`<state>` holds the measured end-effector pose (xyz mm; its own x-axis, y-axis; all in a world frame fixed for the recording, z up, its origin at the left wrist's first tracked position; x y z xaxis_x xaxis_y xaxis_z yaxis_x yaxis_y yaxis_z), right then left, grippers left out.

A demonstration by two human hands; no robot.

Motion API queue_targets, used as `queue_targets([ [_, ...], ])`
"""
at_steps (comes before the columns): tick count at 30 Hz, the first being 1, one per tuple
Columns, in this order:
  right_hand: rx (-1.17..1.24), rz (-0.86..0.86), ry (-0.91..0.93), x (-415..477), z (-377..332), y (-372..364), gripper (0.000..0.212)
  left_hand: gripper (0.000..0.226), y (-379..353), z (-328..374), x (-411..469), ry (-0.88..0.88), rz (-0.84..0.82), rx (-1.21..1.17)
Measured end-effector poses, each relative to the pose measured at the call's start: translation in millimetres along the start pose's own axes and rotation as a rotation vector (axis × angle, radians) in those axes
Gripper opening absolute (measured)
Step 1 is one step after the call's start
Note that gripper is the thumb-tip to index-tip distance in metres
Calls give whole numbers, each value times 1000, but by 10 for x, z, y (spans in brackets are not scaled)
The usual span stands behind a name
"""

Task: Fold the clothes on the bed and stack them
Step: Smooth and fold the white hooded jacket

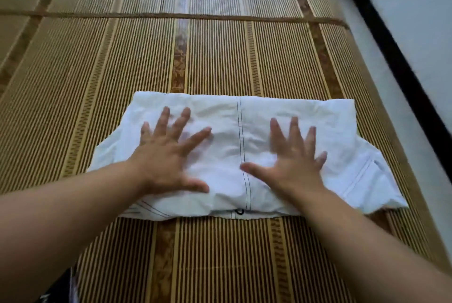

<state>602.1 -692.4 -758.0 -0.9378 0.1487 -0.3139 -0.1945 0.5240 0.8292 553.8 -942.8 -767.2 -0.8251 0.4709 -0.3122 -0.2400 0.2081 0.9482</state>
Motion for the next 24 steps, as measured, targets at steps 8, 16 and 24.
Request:
queue_targets([
  [8, -118, -176, -110, -325, -86, -416, 107, 114, -273, -376, -187, 180, -211, -64],
  [16, -142, -334, 199, -655, -534, -738, 76, 102, -500, -183, -590, 461, -337, -275],
  [24, -355, -289, 1, -771, 346, 63, 33, 107, -471, 1612, -1474, 242, -700, -448],
])
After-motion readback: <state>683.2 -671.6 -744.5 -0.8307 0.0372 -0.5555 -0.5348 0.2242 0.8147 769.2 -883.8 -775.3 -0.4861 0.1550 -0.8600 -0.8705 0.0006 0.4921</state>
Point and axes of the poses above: each hand's wrist, its own x-axis towards the middle knuckle, its own y-axis out of the back of the hand, z = x × y, the point moved 8 cm from there along x, towards the middle knuckle, and after that the axes turned 13 degrees about x, right-handed, at the moved point
